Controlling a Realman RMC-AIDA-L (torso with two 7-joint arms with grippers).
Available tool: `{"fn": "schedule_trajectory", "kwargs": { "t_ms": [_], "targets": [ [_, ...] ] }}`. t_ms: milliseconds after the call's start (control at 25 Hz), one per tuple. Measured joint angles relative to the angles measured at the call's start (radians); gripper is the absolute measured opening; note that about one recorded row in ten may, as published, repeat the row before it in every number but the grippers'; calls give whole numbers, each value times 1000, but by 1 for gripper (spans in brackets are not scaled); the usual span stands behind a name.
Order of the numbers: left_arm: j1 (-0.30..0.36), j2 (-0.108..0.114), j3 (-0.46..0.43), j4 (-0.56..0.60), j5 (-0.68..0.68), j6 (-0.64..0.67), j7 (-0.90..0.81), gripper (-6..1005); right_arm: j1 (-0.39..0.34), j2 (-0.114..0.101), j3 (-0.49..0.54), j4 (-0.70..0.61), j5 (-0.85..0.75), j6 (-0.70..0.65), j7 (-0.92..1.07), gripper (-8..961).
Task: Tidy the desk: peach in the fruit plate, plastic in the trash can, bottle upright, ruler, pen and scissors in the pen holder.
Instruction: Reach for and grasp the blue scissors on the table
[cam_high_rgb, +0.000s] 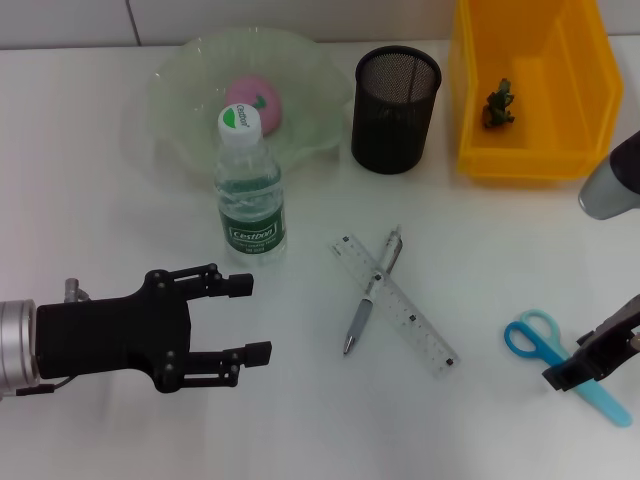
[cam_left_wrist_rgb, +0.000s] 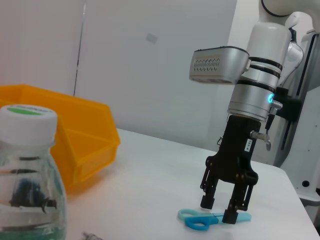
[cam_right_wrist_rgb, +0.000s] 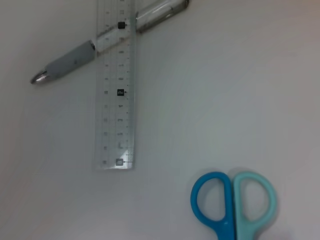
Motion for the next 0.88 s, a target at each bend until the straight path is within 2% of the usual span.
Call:
{"fn": "schedule_trajectory", "kwargs": {
  "t_ms": [280, 520, 880],
  "targets": [
    [1, 0, 0, -4, 0, -7, 1, 710, 1, 0, -29, 4, -9, 20, 8, 659],
    [2, 1, 0, -7, 0, -8, 4, 709, 0, 0, -44, 4, -9, 31, 12, 502],
    [2, 1, 0, -8, 0, -8, 6, 708, 1, 0, -57, 20, -10, 46, 14, 361]
  ]
}}
